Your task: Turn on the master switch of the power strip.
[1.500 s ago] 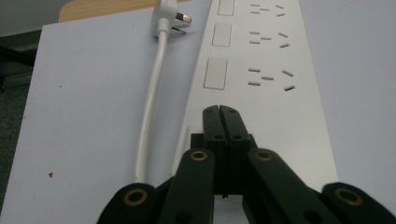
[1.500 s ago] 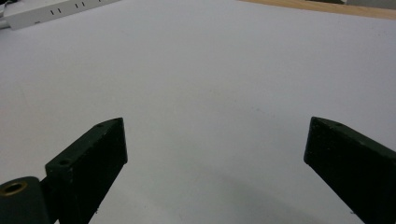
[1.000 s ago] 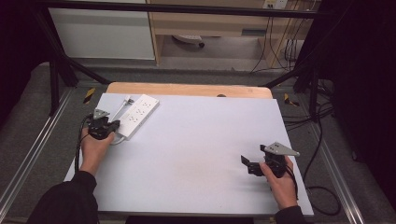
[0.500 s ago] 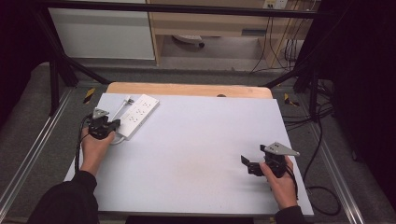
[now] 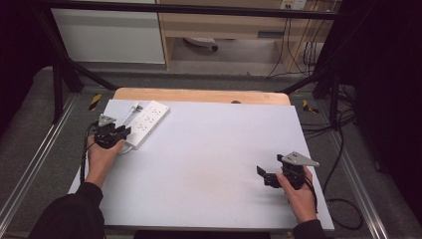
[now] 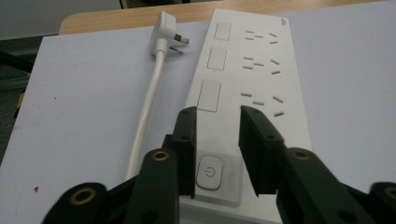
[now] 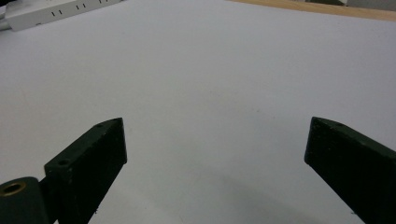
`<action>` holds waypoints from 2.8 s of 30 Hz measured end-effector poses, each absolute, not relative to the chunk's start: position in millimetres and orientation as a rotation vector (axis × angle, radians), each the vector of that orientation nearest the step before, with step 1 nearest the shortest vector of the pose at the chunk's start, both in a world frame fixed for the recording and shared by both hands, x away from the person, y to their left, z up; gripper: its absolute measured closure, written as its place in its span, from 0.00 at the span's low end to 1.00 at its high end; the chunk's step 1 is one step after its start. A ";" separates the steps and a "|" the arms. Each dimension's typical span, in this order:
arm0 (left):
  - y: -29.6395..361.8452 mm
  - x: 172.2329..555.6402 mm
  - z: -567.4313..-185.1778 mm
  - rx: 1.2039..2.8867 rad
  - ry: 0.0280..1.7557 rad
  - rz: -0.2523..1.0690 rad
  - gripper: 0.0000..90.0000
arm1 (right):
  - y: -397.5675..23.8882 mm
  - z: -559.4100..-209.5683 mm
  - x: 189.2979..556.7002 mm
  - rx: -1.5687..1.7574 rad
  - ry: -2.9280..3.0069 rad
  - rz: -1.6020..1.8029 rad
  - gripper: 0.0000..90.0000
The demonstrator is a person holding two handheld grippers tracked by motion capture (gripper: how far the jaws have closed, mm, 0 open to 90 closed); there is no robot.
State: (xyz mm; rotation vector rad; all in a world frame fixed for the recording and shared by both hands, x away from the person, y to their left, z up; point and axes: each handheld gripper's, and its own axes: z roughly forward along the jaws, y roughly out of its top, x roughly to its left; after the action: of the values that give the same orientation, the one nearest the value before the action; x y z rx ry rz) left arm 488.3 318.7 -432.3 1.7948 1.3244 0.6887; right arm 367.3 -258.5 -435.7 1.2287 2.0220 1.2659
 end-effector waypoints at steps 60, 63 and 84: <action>294.2 467.0 -412.4 1.727 1.201 0.608 0.08 | -257.8 -436.2 367.9 1.227 2.028 1.266 0.06; 293.4 463.8 -411.0 1.724 1.197 0.605 0.08 | -257.9 -436.2 367.9 1.227 2.026 1.269 0.06; 292.3 433.8 -399.3 1.711 1.159 0.567 0.08 | -257.5 -436.2 367.8 1.223 2.030 1.270 0.06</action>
State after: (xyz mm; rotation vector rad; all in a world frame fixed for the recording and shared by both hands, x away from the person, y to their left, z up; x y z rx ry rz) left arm 433.8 292.3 -399.3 1.7113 1.1595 0.5668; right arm 367.8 -257.5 -436.2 1.2231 2.0299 1.2702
